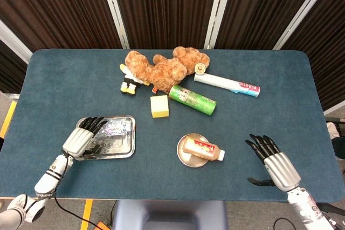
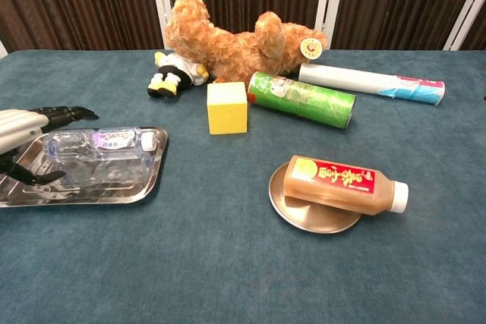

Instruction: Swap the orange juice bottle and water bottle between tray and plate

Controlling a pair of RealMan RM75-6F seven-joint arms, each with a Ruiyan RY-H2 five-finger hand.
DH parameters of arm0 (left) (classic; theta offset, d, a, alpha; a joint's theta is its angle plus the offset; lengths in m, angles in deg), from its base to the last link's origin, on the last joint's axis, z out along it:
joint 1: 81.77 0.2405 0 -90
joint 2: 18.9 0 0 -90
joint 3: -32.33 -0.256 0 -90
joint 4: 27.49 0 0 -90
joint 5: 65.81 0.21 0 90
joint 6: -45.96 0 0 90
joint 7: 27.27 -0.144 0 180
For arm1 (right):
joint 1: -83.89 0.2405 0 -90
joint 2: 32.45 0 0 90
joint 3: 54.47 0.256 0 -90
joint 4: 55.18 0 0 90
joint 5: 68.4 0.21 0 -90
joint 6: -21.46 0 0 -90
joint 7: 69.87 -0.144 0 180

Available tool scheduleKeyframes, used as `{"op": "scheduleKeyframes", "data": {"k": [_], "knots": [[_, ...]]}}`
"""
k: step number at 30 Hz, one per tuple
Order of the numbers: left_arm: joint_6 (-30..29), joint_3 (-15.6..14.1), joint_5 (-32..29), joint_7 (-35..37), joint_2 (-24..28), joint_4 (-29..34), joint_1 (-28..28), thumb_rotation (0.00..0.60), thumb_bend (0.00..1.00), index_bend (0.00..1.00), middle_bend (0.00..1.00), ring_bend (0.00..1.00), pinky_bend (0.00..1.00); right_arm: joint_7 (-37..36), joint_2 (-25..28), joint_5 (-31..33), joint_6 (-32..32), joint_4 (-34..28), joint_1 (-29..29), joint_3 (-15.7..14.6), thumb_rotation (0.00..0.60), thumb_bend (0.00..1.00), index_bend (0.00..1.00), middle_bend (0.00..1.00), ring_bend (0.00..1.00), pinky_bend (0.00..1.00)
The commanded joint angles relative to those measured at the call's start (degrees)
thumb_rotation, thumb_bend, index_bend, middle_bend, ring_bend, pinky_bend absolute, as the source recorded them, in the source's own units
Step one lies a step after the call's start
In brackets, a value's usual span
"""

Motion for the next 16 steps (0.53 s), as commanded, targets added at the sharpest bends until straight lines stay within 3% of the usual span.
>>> {"op": "scheduleKeyframes", "data": {"k": [1, 5, 8, 10, 16], "knots": [[-4.4, 0.9, -1.9, -5.0, 6.3, 9.4, 3.7, 0.6, 0.36, 0.0, 0.0, 0.0, 0.08, 0.7, 0.4, 0.1, 0.4, -0.3, -0.3, 0.0, 0.6, 0.14, 0.0, 0.01, 0.0, 0.0], [-14.4, 1.3, -2.6, -11.8, 14.0, 23.8, 9.9, 0.6, 0.35, 0.0, 0.0, 0.0, 0.06, 6.6, 1.5, 2.0, 1.9, -1.9, -2.2, 0.8, 0.6, 0.14, 0.0, 0.0, 0.0, 0.0], [-22.2, 0.5, -1.5, -15.0, 17.1, 30.6, 14.9, 0.6, 0.37, 0.0, 0.0, 0.0, 0.06, 11.8, 2.2, 3.5, 4.8, -3.3, -4.6, 1.5, 0.6, 0.14, 0.0, 0.0, 0.0, 0.0], [-25.4, -0.1, -1.0, -16.3, 17.5, 31.9, 17.4, 0.6, 0.37, 0.0, 0.0, 0.0, 0.06, 14.2, 2.1, 3.6, 7.1, -3.5, -6.0, 2.0, 0.6, 0.15, 0.0, 0.0, 0.0, 0.0], [-26.4, -0.5, 1.1, -18.3, 18.9, 33.8, 18.9, 0.6, 0.37, 0.0, 0.0, 0.0, 0.04, 15.8, 1.7, 2.5, 9.4, -3.2, -7.5, 2.0, 0.6, 0.14, 0.0, 0.0, 0.0, 0.0]]}}
